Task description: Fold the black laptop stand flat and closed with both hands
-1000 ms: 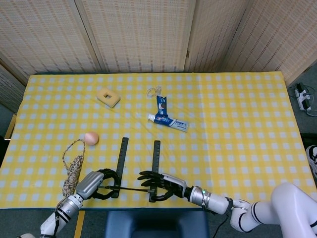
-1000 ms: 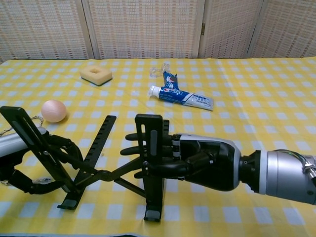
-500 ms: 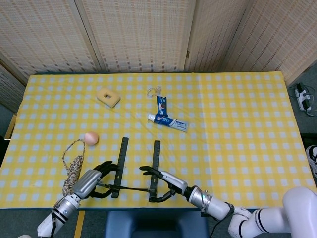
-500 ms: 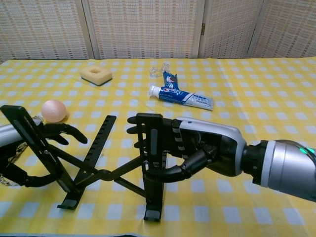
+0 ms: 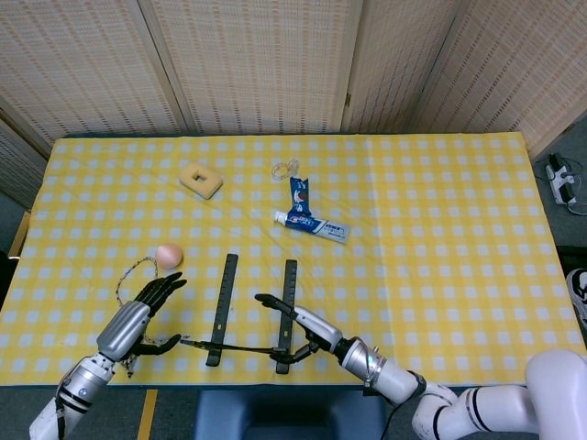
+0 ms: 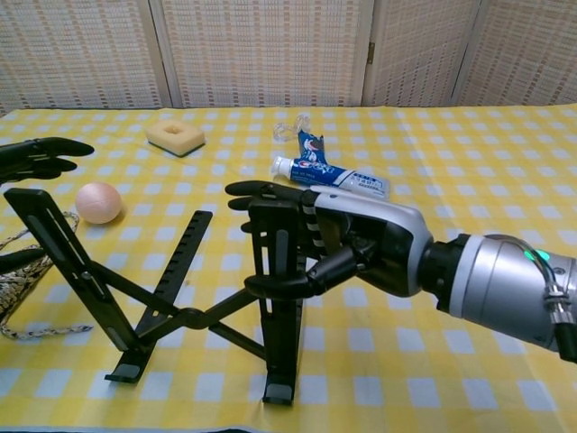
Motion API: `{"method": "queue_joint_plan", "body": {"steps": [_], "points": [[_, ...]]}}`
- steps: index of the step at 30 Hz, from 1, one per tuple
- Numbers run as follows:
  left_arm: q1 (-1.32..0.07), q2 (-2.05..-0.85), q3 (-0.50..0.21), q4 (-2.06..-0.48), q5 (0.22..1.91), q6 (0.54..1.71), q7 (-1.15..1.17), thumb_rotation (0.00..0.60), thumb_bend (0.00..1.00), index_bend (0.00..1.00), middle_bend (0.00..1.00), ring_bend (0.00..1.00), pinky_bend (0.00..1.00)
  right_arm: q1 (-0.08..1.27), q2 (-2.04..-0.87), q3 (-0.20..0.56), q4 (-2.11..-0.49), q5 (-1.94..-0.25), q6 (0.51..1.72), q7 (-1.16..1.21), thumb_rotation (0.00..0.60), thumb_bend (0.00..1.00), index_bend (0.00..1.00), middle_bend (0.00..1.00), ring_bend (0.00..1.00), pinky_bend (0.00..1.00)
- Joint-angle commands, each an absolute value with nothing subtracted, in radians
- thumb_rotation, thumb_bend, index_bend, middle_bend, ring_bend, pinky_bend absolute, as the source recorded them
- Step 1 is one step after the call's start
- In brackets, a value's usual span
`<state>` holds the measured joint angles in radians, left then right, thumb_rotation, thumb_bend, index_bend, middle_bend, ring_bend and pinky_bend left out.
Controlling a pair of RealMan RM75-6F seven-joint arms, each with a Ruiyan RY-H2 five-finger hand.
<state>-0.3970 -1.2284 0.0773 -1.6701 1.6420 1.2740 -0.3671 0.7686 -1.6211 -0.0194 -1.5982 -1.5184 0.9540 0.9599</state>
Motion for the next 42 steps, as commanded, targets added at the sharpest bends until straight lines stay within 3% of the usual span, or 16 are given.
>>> {"method": "queue_joint_plan", "body": {"steps": [1,19,30,38,42], "points": [[-0.395,-1.200,0.070,-1.666,1.641,1.282,-0.387,0.600,0.37,0.00,0.00,0.00,0.00,0.764,-1.624,-0.010,-1.598,-1.510,0.952,0.951,0.600,0.32,0.00,0.01,0.05,0.00],[-0.375,-1.149,0.019,-1.656,1.573,1.295,-0.273,0.600,0.37,0.00,0.00,0.00,0.00,0.719,-1.684,0.088,-1.537,-1.420,0.982,0.843,0.600,0.32,0.00,0.00,0.02,0.00],[-0.403,-1.146,-0.008,-1.648,1.569,1.259,-0.237,0.600,0.36,0.00,0.00,0.00,0.00,0.617,-1.697,0.211,-1.506,-1.373,1.188,0.804,0.600,0.32,0.00,0.00,0.00,0.00],[-0.496,-1.192,-0.036,-1.576,1.604,1.161,-0.119,0.600,0.36,0.02,0.00,0.00,0.00,0.587,-1.533,0.131,-1.536,-1.575,1.261,0.643,0.600,0.32,0.00,0.00,0.00,0.00],[-0.558,-1.236,-0.053,-1.533,1.614,1.093,-0.058,0.600,0.36,0.03,0.00,0.00,0.00,0.596,-1.444,0.096,-1.574,-1.653,1.253,0.484,0.600,0.32,0.02,0.10,0.07,0.00]]}}
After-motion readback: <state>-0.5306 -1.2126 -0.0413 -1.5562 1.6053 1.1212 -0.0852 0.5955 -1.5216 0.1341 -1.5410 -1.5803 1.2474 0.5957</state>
